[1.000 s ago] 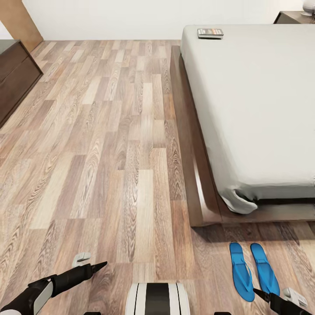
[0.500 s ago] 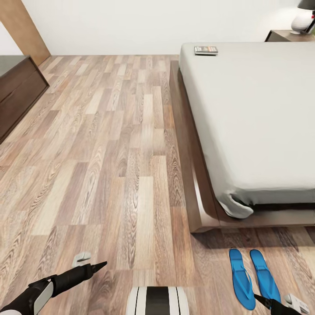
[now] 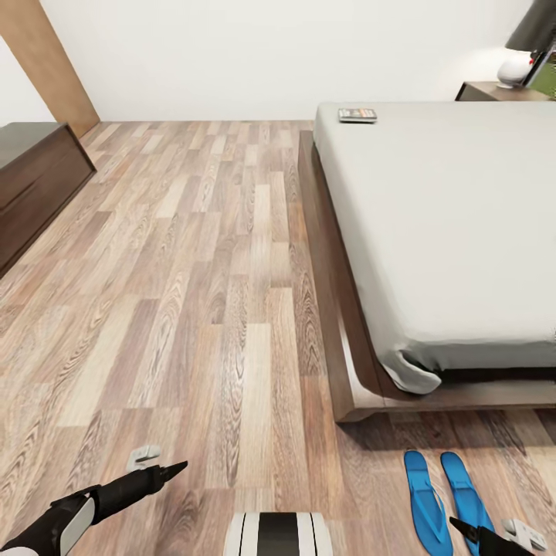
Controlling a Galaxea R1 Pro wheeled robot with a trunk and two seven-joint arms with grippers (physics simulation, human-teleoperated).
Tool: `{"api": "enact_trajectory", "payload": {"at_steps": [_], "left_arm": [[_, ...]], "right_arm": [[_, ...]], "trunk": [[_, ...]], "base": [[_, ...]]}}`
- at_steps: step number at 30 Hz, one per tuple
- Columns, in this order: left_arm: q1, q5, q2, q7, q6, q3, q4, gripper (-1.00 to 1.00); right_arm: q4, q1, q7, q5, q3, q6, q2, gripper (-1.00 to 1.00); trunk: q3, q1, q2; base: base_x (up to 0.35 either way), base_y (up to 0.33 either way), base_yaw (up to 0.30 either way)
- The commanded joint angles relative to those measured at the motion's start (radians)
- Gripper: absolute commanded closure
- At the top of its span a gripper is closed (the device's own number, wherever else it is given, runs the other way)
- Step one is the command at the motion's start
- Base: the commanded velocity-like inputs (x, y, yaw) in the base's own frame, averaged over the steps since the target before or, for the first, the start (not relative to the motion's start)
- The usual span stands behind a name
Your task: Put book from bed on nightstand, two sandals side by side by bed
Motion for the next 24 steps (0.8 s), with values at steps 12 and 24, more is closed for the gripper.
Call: {"api": "enact_trajectory", "payload": {"at_steps": [12,24], "left_arm": [[0.0,0.007,-0.011,0.059,0.009,0.0,0.0,-1.0],[0.0,0.006,-0.018,0.095,-0.002,0.0,0.0,-1.0]], "right_arm": [[0.0,0.0,0.007,-0.008,-0.003,0.009,-0.001,-1.0],[0.004,0.0,0.002,-0.004,0.0,-0.075,0.013,-1.0]], "trunk": [[0.046,-0.006,0.003],[0.092,-0.011,0.005]], "base": [[0.0,0.0,0.0],[0.0,0.0,0.0]]}}
